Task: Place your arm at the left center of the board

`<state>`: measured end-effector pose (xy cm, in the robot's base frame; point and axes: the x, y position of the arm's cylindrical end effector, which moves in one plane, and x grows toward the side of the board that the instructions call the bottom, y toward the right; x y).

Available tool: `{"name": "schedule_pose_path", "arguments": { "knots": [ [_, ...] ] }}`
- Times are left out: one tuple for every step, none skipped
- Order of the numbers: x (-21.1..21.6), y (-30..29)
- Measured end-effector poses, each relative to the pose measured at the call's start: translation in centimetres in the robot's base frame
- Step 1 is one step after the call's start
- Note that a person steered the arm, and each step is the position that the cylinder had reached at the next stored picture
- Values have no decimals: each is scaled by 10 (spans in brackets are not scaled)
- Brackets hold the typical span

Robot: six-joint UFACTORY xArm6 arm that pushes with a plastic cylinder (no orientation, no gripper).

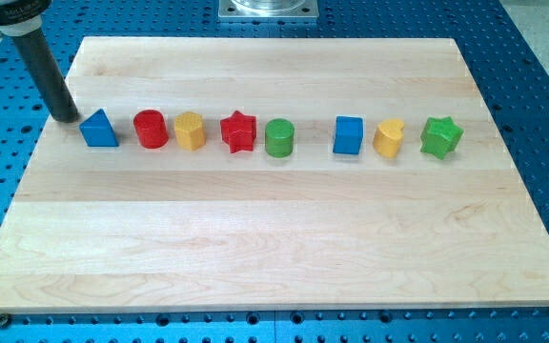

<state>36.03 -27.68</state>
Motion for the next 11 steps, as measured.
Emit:
{"name": "schedule_pose_path", "arguments": {
  "knots": [
    [0, 0],
    [0, 0],
    [0, 0],
    [1, 0],
    [-4, 0],
    [-4, 0],
    [-4, -2],
    [1, -6],
    [6, -12],
    [88, 4],
    [47, 45]
  ]
}}
